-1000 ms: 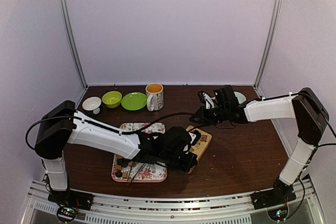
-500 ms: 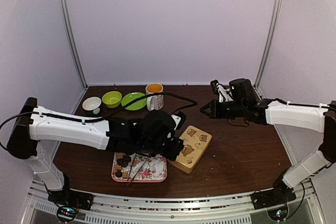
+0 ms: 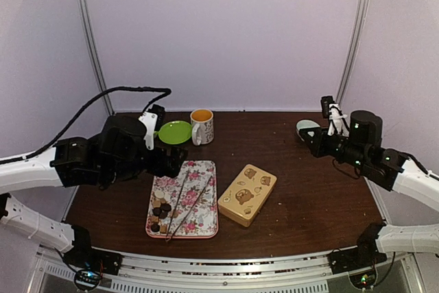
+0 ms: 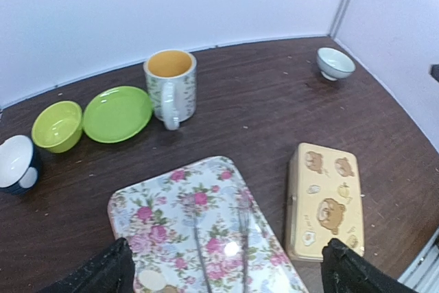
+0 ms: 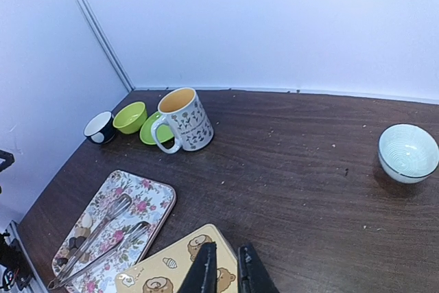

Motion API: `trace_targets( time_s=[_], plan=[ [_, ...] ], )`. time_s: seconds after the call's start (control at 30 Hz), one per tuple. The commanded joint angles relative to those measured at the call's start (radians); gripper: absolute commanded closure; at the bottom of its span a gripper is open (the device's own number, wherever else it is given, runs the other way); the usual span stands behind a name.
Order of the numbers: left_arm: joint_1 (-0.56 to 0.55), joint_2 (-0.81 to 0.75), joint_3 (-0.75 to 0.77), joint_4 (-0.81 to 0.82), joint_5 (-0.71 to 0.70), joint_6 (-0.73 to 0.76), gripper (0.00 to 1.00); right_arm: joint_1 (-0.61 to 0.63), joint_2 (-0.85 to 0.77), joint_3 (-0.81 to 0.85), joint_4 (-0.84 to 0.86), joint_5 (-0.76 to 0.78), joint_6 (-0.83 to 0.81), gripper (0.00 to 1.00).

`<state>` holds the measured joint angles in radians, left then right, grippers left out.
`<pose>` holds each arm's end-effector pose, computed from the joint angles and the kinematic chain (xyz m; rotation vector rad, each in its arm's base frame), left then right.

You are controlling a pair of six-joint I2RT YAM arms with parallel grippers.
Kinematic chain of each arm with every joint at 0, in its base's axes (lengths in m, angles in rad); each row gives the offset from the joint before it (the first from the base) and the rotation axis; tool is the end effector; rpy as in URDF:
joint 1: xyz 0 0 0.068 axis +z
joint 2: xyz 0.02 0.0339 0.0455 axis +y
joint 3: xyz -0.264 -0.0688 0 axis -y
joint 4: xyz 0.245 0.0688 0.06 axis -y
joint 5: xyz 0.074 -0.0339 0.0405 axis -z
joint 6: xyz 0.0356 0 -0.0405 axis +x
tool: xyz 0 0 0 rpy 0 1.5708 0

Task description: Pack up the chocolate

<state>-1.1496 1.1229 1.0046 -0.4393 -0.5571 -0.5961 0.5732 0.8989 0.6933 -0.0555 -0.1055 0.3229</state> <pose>0.1171 -0.2154 0.3270 0.2469 2.0583 -0.4942 0.1773 0.1189 0.3006 -0.3121 1.8664 0.7189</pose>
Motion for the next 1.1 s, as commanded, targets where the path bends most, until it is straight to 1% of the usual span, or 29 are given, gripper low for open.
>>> trace_targets(
  time_s=[0.0, 0.07, 0.1, 0.13, 0.17, 0.2, 0.23, 0.27, 0.33, 0.37, 0.47, 0.53, 0.57, 0.6, 0.63, 0.7, 0.77, 0.87, 0.97, 1.0, 1.07],
  plan=[
    [0.14, -0.122, -0.048, -0.061, -0.036, 0.032, 0.02, -0.007, -0.068, -0.014, -0.042, 0.133, -0.077, 0.87],
    [0.201, -0.186, -0.063, -0.074, -0.048, 0.048, 0.02, -0.008, -0.095, -0.022, -0.049, 0.174, -0.088, 0.86],
    [0.226, -0.213, -0.069, -0.082, -0.063, 0.05, 0.02, -0.01, -0.109, -0.027, -0.05, 0.192, -0.091, 0.81],
    [0.255, -0.241, -0.075, -0.094, -0.084, 0.051, 0.02, -0.01, -0.122, -0.034, -0.05, 0.209, -0.096, 0.63],
    [0.286, -0.266, -0.082, -0.107, -0.101, 0.044, 0.02, -0.01, -0.136, -0.043, -0.046, 0.239, -0.097, 0.33],
    [0.319, -0.29, -0.087, -0.125, -0.12, 0.034, 0.02, -0.01, -0.145, -0.053, -0.037, 0.3, -0.089, 0.13],
    [0.356, -0.319, -0.098, -0.138, -0.137, 0.025, 0.02, -0.01, -0.156, -0.066, -0.031, 0.358, -0.078, 0.05],
    [0.393, -0.336, -0.112, -0.14, -0.142, 0.027, 0.02, -0.01, -0.168, -0.086, -0.008, 0.391, -0.087, 0.03],
    [0.462, -0.37, -0.147, -0.126, -0.138, 0.038, 0.02, -0.011, -0.206, -0.139, 0.075, 0.424, -0.143, 0.01],
    [0.489, -0.38, -0.165, -0.112, -0.136, 0.048, 0.02, -0.01, -0.225, -0.166, 0.11, 0.438, -0.149, 0.02],
    [0.541, -0.404, -0.253, -0.014, -0.159, 0.102, 0.02, -0.01, -0.28, -0.276, 0.262, 0.442, -0.211, 0.11],
    [0.551, -0.425, -0.316, 0.058, -0.173, 0.179, 0.02, -0.01, -0.308, -0.338, 0.342, 0.492, -0.228, 0.14],
    [0.56, -0.434, -0.336, 0.087, -0.177, 0.198, 0.02, -0.012, -0.316, -0.365, 0.377, 0.526, -0.232, 0.13],
    [0.579, -0.437, -0.347, 0.094, -0.178, 0.201, 0.02, -0.017, -0.32, -0.378, 0.385, 0.55, -0.238, 0.1],
    [0.622, -0.434, -0.356, 0.104, -0.158, 0.21, 0.02, -0.034, -0.318, -0.389, 0.388, 0.559, -0.252, 0.08],
    [0.703, -0.414, -0.372, 0.126, -0.083, 0.24, 0.02, -0.084, -0.3, -0.399, 0.389, 0.552, -0.272, 0.07],
    [0.763, -0.381, -0.39, 0.162, -0.037, 0.286, 0.02, -0.142, -0.268, -0.419, 0.425, 0.539, -0.271, 0.07],
    [0.814, -0.331, -0.426, 0.243, -0.04, 0.374, 0.02, -0.212, -0.23, -0.461, 0.535, 0.498, -0.259, 0.07],
    [0.888, -0.294, -0.456, 0.326, 0.002, 0.406, 0.02, -0.237, -0.163, -0.474, 0.604, 0.463, -0.32, 0.07],
    [0.911, -0.279, -0.463, 0.355, 0.028, 0.409, 0.02, -0.241, -0.138, -0.475, 0.628, 0.476, -0.345, 0.08],
    [0.925, -0.255, -0.493, 0.45, 0.039, 0.441, 0.02, -0.262, -0.091, -0.487, 0.696, 0.509, -0.358, 0.09]
  ],
)
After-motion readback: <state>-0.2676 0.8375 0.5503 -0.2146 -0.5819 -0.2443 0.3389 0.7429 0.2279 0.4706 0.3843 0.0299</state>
